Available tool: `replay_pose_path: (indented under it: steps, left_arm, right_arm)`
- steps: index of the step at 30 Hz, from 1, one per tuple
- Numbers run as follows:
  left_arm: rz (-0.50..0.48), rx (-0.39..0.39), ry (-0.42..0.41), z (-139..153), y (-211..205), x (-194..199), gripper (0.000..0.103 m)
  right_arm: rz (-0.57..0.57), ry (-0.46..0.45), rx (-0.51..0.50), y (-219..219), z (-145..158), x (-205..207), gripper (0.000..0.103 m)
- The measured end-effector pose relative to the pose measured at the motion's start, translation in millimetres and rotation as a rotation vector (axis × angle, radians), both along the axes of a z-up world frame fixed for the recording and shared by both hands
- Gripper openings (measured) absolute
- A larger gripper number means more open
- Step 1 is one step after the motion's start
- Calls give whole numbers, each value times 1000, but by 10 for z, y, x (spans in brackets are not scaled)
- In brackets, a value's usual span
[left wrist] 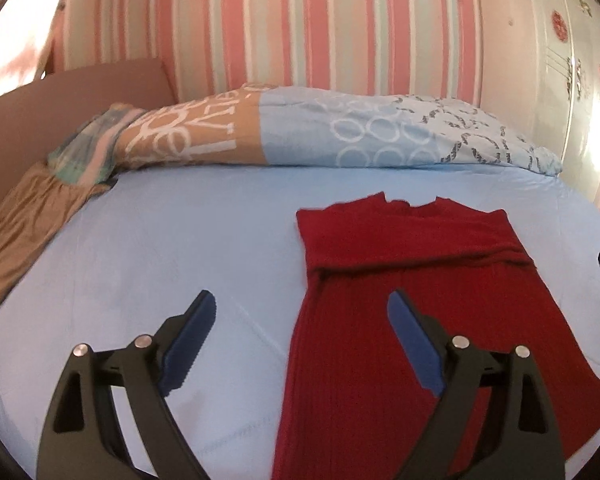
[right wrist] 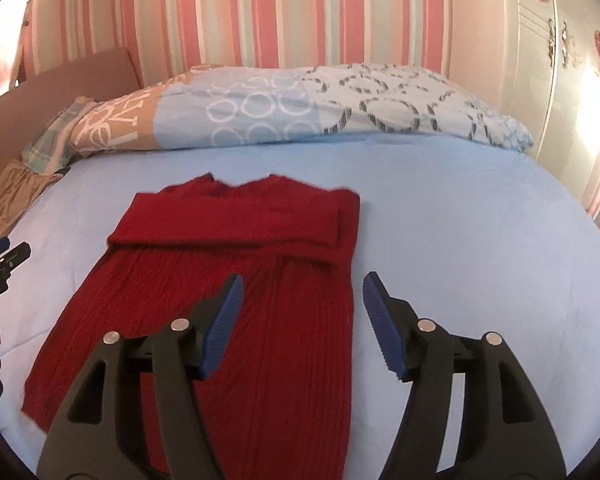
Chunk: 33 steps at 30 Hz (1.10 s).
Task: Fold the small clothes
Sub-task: 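Pull both grippers back from the folded sweater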
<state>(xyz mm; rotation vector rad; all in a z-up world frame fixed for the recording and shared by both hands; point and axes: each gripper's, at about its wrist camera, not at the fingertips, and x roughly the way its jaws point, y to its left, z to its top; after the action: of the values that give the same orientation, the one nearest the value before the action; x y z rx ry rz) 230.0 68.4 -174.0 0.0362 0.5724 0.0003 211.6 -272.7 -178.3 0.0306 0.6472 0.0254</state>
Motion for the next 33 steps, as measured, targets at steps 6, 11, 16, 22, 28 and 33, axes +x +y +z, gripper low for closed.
replay_pose_path:
  steps: [6,11,16,22,28,33]
  left_arm:
    - [27,-13,25,-98,29,-500,89]
    - [41,-17,50,-159,-1,-807,89]
    - [27,-12,61,-181,-61,-1005,91]
    - [35,-9,58,-206,-37,-1197,92]
    - [43,-12,71,-279,31,-1376,92]
    - [51,-9,83,-348,93,-1439,92]
  right_arm:
    - [-10,16,1,27,-61,-508,63]
    - [-23,38,13,71,-126,-799,64]
    - [-33,49,-3,160,-166,-1032,84]
    - [-64,114,-14,119,-376,-1254,83]
    - [-77,148,-14,103,-519,-1325,83]
    - [-82,167,-5,65,-594,-1325,83]
